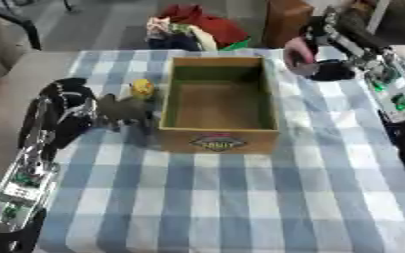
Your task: Pick up objects on the table and place them in the box.
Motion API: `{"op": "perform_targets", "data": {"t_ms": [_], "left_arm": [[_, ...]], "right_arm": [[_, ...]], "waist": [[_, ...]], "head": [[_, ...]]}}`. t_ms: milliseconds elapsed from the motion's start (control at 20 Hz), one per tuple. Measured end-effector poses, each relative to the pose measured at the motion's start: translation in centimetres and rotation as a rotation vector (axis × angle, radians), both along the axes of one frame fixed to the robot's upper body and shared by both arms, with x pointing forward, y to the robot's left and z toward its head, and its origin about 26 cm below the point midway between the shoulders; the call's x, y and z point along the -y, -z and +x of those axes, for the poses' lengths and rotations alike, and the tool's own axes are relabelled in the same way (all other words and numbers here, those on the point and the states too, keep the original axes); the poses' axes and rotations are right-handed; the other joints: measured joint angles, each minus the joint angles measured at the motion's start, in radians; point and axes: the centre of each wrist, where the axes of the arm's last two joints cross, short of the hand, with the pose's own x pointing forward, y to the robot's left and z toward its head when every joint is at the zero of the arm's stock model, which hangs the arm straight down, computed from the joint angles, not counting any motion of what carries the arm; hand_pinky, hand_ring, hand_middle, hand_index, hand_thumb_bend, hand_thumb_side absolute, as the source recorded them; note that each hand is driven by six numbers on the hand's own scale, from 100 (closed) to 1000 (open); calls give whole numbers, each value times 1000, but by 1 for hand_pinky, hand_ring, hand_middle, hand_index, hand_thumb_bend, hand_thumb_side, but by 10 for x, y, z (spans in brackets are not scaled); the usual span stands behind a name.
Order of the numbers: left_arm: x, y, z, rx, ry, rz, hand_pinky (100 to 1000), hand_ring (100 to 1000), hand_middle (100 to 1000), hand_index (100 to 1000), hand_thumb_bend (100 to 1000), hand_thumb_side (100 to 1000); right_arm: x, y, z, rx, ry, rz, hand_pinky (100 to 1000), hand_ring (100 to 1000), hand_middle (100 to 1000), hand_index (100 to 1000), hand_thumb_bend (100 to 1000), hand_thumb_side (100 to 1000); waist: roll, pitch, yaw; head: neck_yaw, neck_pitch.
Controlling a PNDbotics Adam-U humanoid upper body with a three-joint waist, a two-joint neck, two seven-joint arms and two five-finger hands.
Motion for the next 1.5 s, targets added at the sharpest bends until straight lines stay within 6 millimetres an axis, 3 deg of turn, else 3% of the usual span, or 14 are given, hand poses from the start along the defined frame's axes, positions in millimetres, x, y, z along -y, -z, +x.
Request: {"op": "perform_targets", "data": {"t_ms": [300, 400, 550, 650, 800, 1350, 1400, 1450, 1500], "left_arm": [[1, -2, 1, 2, 9, 2, 795, 610, 604, 733, 100, 179], [2, -2, 1, 2, 14, 3, 795, 610, 604, 733, 100, 179], [3, -2, 1, 2, 15, 4, 795, 610, 604, 733, 100, 178], [3, -2, 1, 2, 15, 4, 795, 610, 604, 732, 100, 177], [3, -2, 1, 2, 16, 5, 795, 610, 604, 733, 100, 177], [0, -3, 3, 4, 13, 19, 795, 611, 604, 733, 100, 172], [0, -3, 3, 4, 13, 20, 789, 617, 611, 739, 100, 151], [-1, -3, 4, 0, 12, 28, 789, 619, 611, 740, 100, 188], [-3, -5, 5, -1, 13, 45, 788, 624, 616, 746, 100, 145]], "right_arm": [[-31, 19, 1, -3, -61, -66, 718, 781, 363, 465, 100, 193], [-42, 25, 0, 8, -78, -92, 748, 801, 499, 600, 100, 205], [-53, 28, -1, 37, -96, -137, 819, 883, 801, 864, 100, 228], [-55, 30, -1, 46, -101, -175, 845, 926, 913, 933, 100, 252], [-55, 31, 0, 49, -100, -213, 864, 975, 996, 964, 100, 251], [-40, 29, -1, 60, -53, -125, 846, 979, 982, 961, 100, 207], [-40, 28, -1, 61, -52, -120, 811, 951, 884, 920, 100, 184], [-39, 26, -1, 65, -48, -110, 809, 949, 874, 915, 100, 229], [-34, 25, -2, 72, -34, -92, 807, 948, 862, 908, 100, 184]], "waist": [[4, 1, 8], [3, 1, 10], [3, 1, 10], [3, 1, 9], [3, 1, 4], [7, 4, -9], [7, 4, -10], [10, 4, -17], [16, 3, -25]], "head": [[-19, -7], [-24, -8], [-30, -8], [-32, -9], [-32, -9], [-22, -17], [-21, -17], [-17, -17], [-12, -17]]}}
